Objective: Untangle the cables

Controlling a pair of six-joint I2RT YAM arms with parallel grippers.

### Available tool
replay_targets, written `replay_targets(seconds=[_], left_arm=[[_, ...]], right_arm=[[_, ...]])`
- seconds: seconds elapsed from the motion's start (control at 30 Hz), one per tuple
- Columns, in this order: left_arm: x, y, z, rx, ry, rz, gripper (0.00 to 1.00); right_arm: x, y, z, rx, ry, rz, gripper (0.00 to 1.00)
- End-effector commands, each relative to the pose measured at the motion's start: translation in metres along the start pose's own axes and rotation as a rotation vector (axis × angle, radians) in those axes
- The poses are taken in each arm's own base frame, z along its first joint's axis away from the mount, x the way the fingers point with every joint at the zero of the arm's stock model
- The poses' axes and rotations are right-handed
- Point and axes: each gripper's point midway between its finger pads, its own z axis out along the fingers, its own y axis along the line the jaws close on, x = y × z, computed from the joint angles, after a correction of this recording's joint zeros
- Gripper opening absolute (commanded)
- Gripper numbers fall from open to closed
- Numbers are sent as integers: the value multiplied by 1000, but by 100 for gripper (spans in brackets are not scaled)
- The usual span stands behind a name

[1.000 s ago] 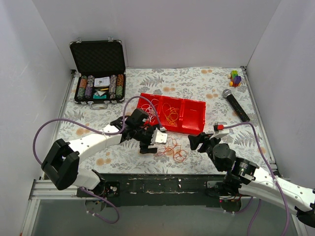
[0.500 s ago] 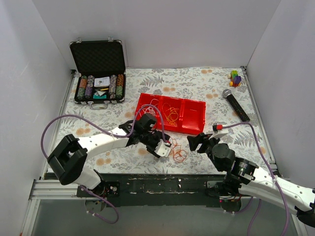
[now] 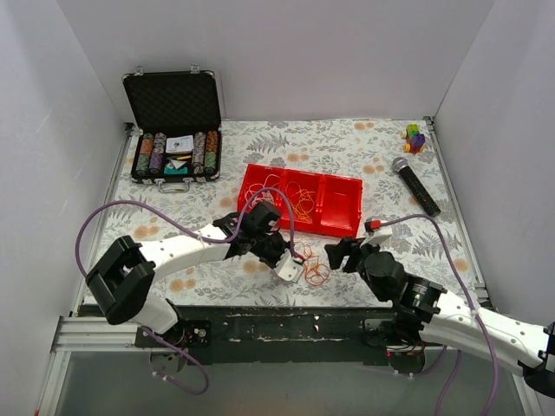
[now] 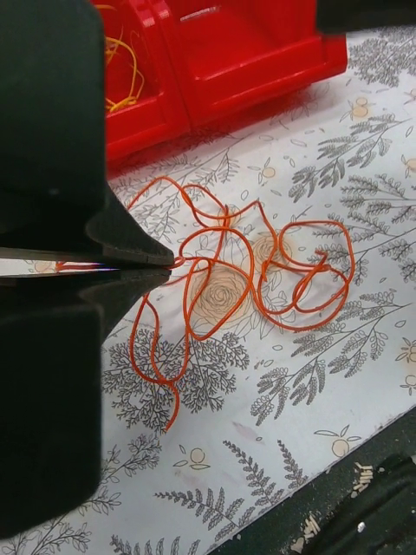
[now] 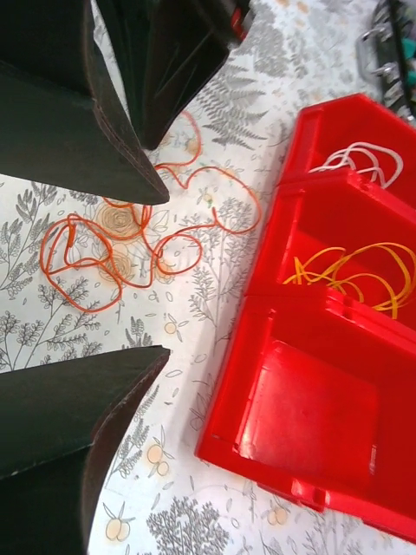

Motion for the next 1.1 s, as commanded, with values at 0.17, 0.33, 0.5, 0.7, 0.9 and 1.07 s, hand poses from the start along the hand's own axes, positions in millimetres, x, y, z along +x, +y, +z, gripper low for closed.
replay_targets(seconds=[0.17, 0.33, 0.5, 0.7, 0.9, 1.07], left_arm=[[-71, 46, -66, -173, -67, 61, 0], [-98, 48, -92, -215, -95, 43, 0], [-119, 60, -116, -288, -105, 56, 0], [-156, 105, -164, -473, -122, 137, 0], [-203, 156, -231, -731, -166, 248, 0], [-250, 190, -310, -1013, -203, 380, 0]], right_arm=[[55, 6, 21, -24, 145, -15, 77], [71, 9, 28, -33, 187, -41, 77], [94, 13, 33, -44, 270, -48, 75], [119, 3, 34, 3, 366, -75, 61], [133, -7, 27, 27, 407, -73, 34], [137, -14, 24, 51, 427, -87, 20]])
